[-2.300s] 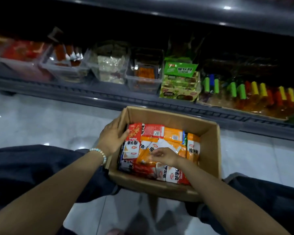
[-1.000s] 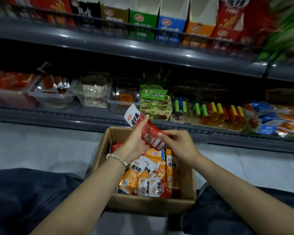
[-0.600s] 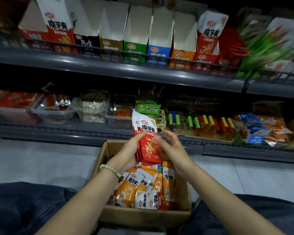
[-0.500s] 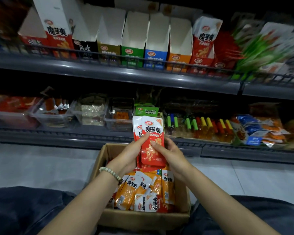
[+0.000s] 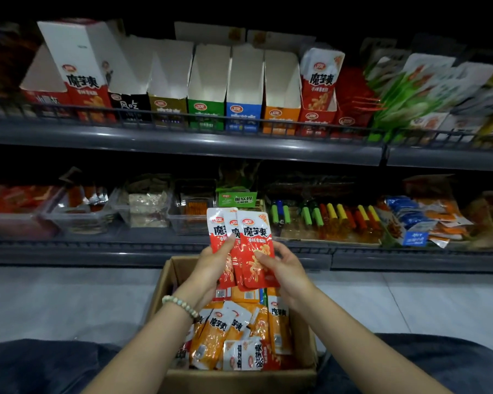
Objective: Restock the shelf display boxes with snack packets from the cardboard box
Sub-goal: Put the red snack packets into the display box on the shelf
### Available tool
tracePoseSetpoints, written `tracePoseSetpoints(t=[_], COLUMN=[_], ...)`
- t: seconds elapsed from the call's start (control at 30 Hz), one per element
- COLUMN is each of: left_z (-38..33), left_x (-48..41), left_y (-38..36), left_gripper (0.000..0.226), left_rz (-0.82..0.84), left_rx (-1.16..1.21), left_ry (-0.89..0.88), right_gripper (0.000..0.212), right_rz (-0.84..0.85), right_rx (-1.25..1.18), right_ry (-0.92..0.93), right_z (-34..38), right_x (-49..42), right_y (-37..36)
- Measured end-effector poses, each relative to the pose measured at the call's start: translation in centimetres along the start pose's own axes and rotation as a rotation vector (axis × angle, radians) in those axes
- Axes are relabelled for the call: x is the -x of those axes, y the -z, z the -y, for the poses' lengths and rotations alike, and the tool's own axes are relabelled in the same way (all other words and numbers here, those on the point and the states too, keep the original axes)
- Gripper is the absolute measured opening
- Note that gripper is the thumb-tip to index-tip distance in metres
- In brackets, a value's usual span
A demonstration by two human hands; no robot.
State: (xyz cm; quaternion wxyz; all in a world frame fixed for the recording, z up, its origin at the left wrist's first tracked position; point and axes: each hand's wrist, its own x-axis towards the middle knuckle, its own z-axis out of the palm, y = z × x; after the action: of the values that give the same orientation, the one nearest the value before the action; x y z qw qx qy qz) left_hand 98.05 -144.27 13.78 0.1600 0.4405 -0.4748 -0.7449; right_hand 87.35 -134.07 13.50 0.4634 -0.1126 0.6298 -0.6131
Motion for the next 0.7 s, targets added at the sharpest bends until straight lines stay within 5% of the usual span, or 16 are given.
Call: tracePoseSetpoints(t=[0.13, 0.3, 0.57, 0.7], left_z=[-0.6, -1.8, -5.0, -8.3], left_x=[0.0, 0.4, 1.3, 1.2], left_y=[-0.4, -2.1, -4.1, -4.8], left_gripper=[0.035, 0.030, 0.039, 0.040], left_rz=[0.038, 0.151, 0.259, 0.318], left_rx=[0.003, -0.116, -0.234, -0.306], left_ry=[-0.040, -0.098, -0.289, -0.405], right_gripper=[0.043, 0.032, 0.054, 0.087], right_rz=[-0.115, 0.031, 0.102, 0.101], right_rx=[0.009, 0.009, 0.231, 0.289], right_ry=[0.088, 0.180, 0.425, 0.577], right_z=[0.7, 1.9, 5.4, 10.8], right_x=[-0.7, 0.1, 0.6, 0.5], right_y=[0.8, 0.5, 0.3, 1.6])
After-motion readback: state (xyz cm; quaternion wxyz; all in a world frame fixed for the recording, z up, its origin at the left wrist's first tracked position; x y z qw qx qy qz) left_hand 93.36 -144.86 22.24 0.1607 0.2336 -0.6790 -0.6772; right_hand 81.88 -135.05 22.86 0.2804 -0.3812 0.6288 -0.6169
